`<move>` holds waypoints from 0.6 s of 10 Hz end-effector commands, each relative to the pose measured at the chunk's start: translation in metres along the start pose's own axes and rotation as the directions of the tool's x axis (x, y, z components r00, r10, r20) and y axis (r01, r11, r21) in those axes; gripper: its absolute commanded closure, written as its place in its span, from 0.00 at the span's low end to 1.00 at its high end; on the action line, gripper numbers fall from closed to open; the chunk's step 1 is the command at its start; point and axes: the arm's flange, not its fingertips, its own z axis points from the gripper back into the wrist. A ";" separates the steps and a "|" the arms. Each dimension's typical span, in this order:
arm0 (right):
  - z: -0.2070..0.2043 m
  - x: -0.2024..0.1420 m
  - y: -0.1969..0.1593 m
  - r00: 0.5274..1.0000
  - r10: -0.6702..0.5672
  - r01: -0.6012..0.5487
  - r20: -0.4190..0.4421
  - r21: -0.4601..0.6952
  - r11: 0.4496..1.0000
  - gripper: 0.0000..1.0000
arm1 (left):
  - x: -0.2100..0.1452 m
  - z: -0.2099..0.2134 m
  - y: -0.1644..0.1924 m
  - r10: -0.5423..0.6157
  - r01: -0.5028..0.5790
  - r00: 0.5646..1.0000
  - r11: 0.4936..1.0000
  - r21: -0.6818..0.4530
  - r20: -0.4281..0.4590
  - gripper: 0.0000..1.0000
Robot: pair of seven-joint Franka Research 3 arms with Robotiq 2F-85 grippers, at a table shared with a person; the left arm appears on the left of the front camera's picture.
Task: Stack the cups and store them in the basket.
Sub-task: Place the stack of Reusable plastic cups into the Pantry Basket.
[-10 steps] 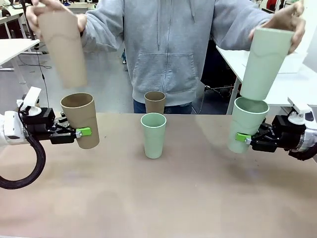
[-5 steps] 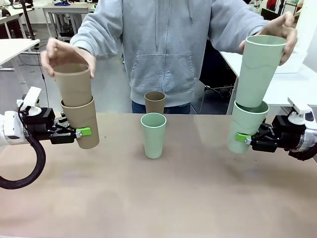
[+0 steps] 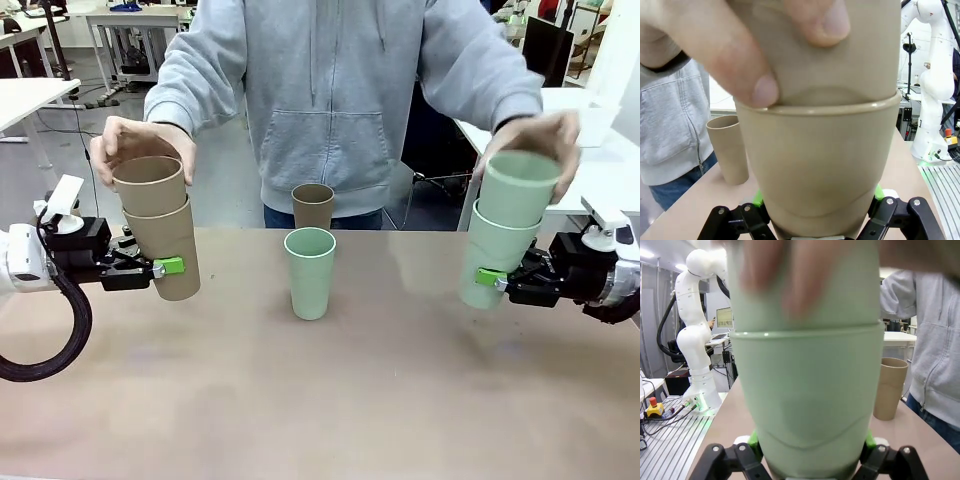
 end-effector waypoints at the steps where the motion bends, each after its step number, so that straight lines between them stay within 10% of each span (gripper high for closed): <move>1: 0.001 0.003 0.000 1.000 0.008 -0.008 0.001 -0.002 1.000 0.16 | 0.003 0.001 0.000 -0.007 0.007 1.000 1.000 -0.001 0.008 0.16; 6: 0.001 0.003 0.000 1.000 0.008 -0.008 0.001 -0.002 1.000 0.16 | 0.003 0.001 0.000 -0.007 0.007 1.000 1.000 -0.001 0.008 0.16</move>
